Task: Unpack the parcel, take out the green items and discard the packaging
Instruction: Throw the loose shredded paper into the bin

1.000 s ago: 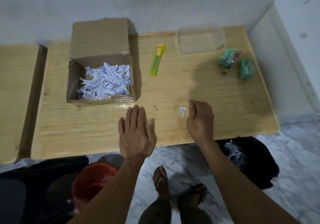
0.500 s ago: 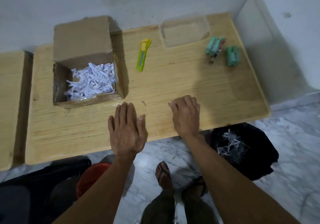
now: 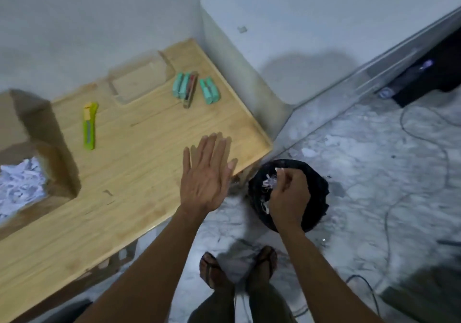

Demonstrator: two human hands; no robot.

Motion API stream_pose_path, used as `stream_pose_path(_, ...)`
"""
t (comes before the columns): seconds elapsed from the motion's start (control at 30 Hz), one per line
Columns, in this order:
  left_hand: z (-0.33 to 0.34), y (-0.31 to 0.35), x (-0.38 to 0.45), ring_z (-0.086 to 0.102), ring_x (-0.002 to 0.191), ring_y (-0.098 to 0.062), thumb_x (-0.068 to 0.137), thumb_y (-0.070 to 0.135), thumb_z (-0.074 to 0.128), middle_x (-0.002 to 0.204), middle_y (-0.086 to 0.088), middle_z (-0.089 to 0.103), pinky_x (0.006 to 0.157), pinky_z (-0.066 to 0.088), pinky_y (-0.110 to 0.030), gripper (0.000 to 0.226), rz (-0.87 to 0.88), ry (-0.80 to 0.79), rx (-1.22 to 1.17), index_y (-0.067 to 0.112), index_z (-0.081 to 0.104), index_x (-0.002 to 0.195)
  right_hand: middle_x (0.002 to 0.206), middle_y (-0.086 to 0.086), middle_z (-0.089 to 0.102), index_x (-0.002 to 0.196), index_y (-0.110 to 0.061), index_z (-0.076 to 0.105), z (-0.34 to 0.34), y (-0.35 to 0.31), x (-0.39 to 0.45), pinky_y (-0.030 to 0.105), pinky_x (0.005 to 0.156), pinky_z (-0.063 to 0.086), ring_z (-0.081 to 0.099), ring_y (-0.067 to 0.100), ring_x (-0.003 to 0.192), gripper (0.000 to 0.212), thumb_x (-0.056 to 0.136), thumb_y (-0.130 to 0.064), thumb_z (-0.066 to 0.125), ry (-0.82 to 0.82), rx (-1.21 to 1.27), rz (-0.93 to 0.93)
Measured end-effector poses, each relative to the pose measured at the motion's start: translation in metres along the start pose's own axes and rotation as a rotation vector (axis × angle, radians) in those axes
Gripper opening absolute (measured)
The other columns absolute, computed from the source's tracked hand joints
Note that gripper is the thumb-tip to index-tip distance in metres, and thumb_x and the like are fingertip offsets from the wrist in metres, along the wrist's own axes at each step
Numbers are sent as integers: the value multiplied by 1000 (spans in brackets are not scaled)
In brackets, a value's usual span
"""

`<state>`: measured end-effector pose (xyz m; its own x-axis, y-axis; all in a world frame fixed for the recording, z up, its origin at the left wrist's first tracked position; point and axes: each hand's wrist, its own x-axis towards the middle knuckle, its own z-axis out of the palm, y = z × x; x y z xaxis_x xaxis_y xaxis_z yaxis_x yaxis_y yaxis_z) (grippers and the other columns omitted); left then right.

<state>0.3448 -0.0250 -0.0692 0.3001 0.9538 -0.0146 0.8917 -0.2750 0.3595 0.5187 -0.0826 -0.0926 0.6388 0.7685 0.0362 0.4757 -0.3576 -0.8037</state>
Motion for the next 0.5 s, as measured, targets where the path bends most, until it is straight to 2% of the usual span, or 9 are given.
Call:
stream_pose_path(0.1,24,20,28,18,154,-26,107,46,19,165,-5,25,120,17,-59,57,85,-77,62,23,28,157,75,0,55,85,-12,52,-21,44,18,19,55,28,48,11,62,20,100,-26,51,33,-60,159)
stream_pose_path(0.17,40,21,40,17,154,-27,107,46,21,165,-7,25,119,18,-60,56,74,-99,102,22,29,157,68,-5,50,83,-11,53,-25,73,27,19,53,28,42,0,57,20,99,-23,53,17,-96,262)
stream_pose_path(0.27,53,24,48,6,156,-21,107,47,20,168,-3,15,122,8,-58,56,-7,-92,121,26,22,159,61,-9,45,78,-11,55,-20,114,36,19,53,28,40,-1,53,22,98,-22,55,-38,-165,355)
stream_pose_path(0.37,57,29,50,-3,156,-16,107,48,16,170,2,6,124,2,-55,56,-60,-77,166,29,13,160,60,2,50,79,-2,62,-9,143,44,21,53,23,40,6,50,29,99,-22,53,-97,-200,432)
stream_pose_path(0.4,57,29,50,-4,156,-16,107,49,14,170,2,5,124,2,-55,57,-62,-74,182,30,12,160,63,7,54,81,-2,64,-5,148,46,26,58,28,46,15,52,29,99,-22,52,-118,-194,452)
stream_pose_path(0.5,58,27,51,-3,156,-16,107,49,13,170,2,5,124,3,-56,57,-70,-75,194,29,12,161,94,20,70,110,-6,68,3,159,52,34,73,43,63,36,89,26,97,-24,55,-153,-198,463)
